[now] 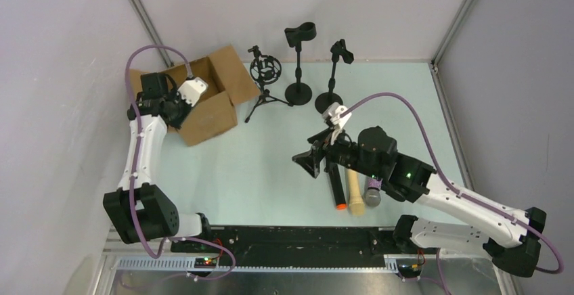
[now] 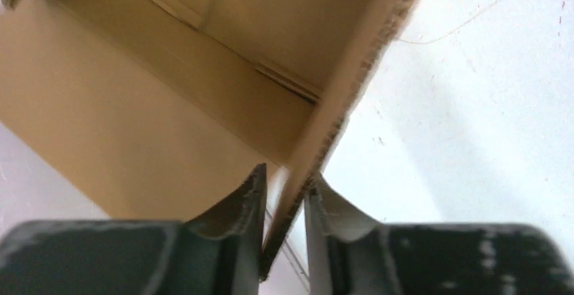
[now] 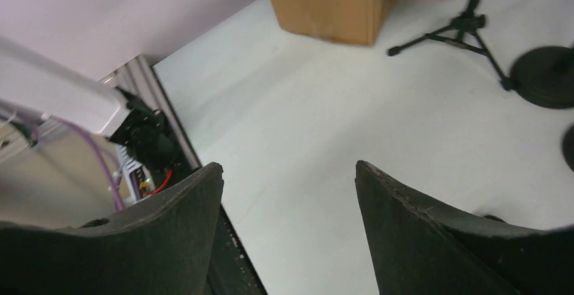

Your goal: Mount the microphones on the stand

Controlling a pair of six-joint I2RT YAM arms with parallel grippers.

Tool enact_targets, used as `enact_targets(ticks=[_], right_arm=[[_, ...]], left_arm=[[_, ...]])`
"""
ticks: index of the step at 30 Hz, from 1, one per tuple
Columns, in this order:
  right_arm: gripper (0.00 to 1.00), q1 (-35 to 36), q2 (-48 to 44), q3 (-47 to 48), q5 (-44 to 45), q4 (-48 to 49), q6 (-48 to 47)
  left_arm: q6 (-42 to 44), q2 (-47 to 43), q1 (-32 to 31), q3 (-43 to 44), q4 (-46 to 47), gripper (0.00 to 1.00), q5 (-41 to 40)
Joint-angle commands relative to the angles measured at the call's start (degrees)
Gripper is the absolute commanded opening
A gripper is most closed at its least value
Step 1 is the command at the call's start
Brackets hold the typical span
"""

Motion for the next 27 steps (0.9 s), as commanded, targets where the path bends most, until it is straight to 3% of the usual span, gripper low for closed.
enact_targets(ticks=[1, 8, 12, 20, 24, 27], right_arm=[[0.75, -2.8, -1.6, 0.2, 4.9, -3.1, 2.2], [0.75, -4.1, -1.4, 0.2, 8.1, -4.7, 3.3], [0.76, -4.6, 0.0, 0.2, 9.5, -5.6, 4.0], [0.76, -5.8, 3.6, 0.2, 12.0, -7.1, 6.8], [0.78, -7.2, 5.0, 0.2, 13.6, -9.3, 8.9], [0.79, -7.8, 5.2, -0.4, 14.4, -10.4, 10.3]], left_arm=[[-0.3, -0.9, 0.2, -1.3, 8.7, 0.21, -8.6], [0.6, -4.8, 0.2, -9.5, 21.1, 0.17, -23.1], [3.5, -6.5, 0.3, -13.5, 23.6, 0.19, -25.8], [9.4, -10.5, 0.3, -17.0, 24.0, 0.54, -28.8], [9.7, -10.3, 0.4, -17.9, 28.9, 0.60, -35.8], [8.7, -9.3, 1.0, -18.3, 34.3, 0.58, -41.7]])
